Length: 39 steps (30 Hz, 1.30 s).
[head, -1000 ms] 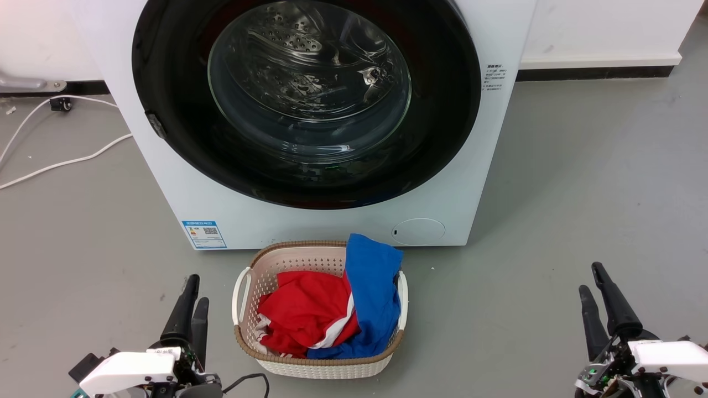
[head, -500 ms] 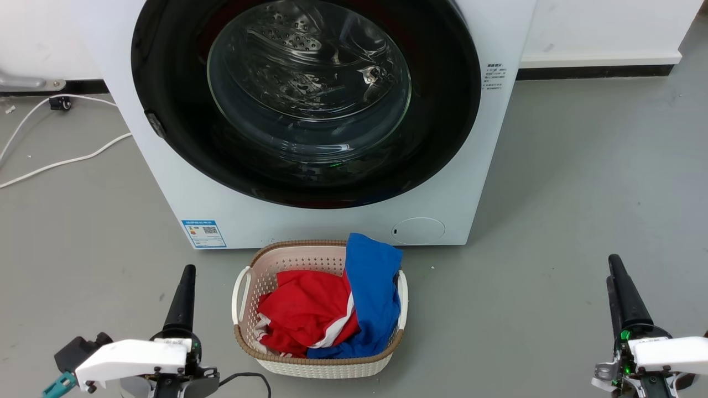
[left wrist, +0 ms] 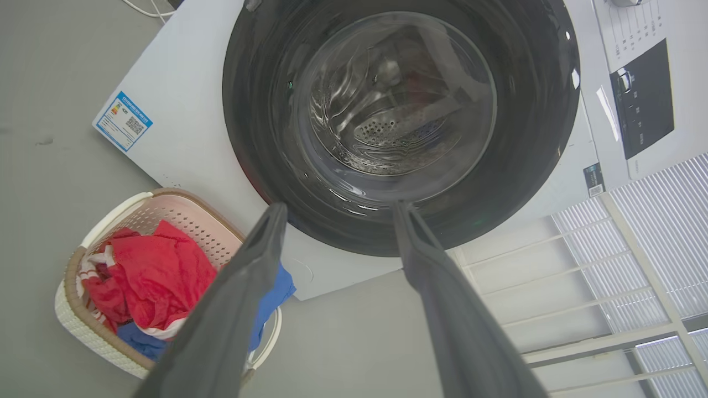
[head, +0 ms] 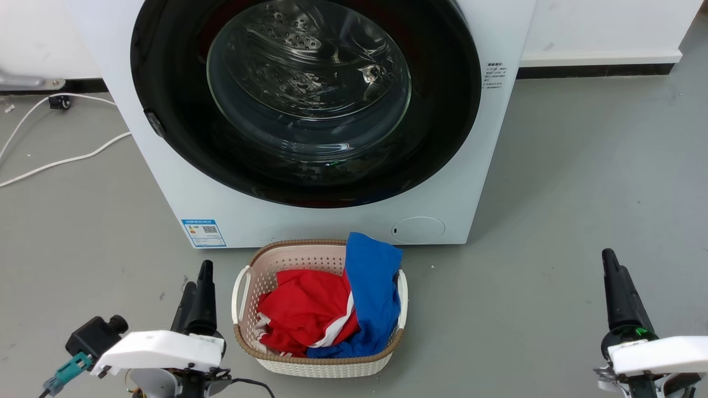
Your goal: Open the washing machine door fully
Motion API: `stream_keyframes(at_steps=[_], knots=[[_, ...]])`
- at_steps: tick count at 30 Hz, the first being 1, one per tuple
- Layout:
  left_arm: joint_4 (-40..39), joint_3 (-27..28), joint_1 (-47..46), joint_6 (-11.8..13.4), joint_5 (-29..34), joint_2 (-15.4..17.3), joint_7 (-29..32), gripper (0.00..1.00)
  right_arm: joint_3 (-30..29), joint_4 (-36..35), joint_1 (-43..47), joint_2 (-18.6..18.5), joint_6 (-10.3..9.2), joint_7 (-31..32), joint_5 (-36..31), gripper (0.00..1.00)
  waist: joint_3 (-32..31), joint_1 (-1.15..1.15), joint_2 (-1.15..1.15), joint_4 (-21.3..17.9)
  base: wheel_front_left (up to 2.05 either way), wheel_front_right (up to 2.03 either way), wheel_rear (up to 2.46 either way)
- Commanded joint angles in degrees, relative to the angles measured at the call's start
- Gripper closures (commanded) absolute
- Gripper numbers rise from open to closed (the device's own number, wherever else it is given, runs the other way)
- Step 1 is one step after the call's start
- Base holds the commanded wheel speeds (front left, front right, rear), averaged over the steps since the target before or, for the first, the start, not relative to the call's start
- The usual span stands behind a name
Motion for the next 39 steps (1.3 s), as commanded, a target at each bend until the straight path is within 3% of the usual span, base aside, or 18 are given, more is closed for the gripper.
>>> stream_keyframes(at_steps=[1,17,39], knots=[[-1.2,-0.6,-0.3,0.5,3.2,0.2,-0.7,0.0,0.3,-1.7,-0.1,-0.1,0.06,-0.7,-3.4,0.0,0.0,0.0,0.0,0.0,0.0,0.0,0.0],[-3.0,-4.0,0.6,3.1,18.2,0.9,-3.8,0.0,1.2,-4.1,2.2,-0.1,0.08,-3.8,-19.8,0.0,-0.1,0.0,0.0,0.1,0.0,0.0,0.0],[-4.3,-6.8,1.9,2.9,32.5,0.8,-7.5,0.0,1.0,-7.3,4.7,0.0,0.11,-7.4,-35.3,0.0,0.1,0.0,0.0,0.4,0.0,0.0,0.0]])
